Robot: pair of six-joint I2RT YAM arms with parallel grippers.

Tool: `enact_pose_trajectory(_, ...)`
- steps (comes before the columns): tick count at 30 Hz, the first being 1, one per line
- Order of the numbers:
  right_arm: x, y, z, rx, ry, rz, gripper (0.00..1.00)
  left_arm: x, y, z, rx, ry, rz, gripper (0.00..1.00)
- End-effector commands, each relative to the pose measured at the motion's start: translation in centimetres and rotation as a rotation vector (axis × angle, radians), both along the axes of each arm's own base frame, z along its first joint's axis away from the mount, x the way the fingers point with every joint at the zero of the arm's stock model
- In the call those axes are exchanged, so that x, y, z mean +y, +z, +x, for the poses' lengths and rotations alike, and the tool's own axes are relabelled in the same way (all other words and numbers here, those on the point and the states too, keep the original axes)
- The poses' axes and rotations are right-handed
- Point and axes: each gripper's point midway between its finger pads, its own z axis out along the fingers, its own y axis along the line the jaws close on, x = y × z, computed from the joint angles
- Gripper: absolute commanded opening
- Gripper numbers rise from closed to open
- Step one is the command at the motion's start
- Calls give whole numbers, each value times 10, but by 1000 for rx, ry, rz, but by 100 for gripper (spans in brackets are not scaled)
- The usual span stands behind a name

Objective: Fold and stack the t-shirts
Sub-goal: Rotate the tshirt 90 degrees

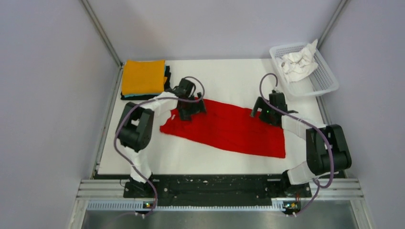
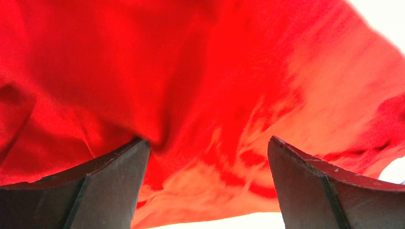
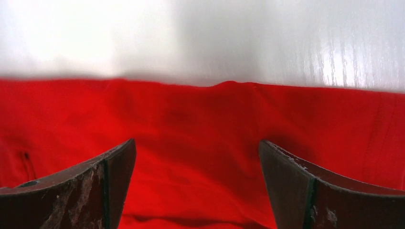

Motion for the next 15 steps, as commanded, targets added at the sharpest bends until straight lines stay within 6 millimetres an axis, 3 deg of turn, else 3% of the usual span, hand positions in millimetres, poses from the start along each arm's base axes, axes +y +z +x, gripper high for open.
enact_pose_trajectory(1, 10, -19, -50, 110, 34, 90, 98, -48, -19, 111, -145, -79, -58, 99)
enact_pose_trajectory(4, 32, -23, -84, 167, 120, 125, 98, -92, -11, 190, -234, -81, -150, 99)
enact_pose_trajectory(6, 59, -23, -108, 212, 243, 134, 98, -120, 1, 237, -299, -60, -249, 99)
enact_pose_trajectory(8, 92, -20, -133, 243, 402, 165, 99, -149, 37, 277, -392, -15, -457, 99)
enact_pose_trajectory(12, 151, -3, -174, 268, 725, 254, 99, -169, 48, 310, -446, 132, -751, 99)
enact_pose_trajectory(15, 175, 5, -187, 245, 881, 250, 99, -169, 33, 320, -443, 204, -792, 99)
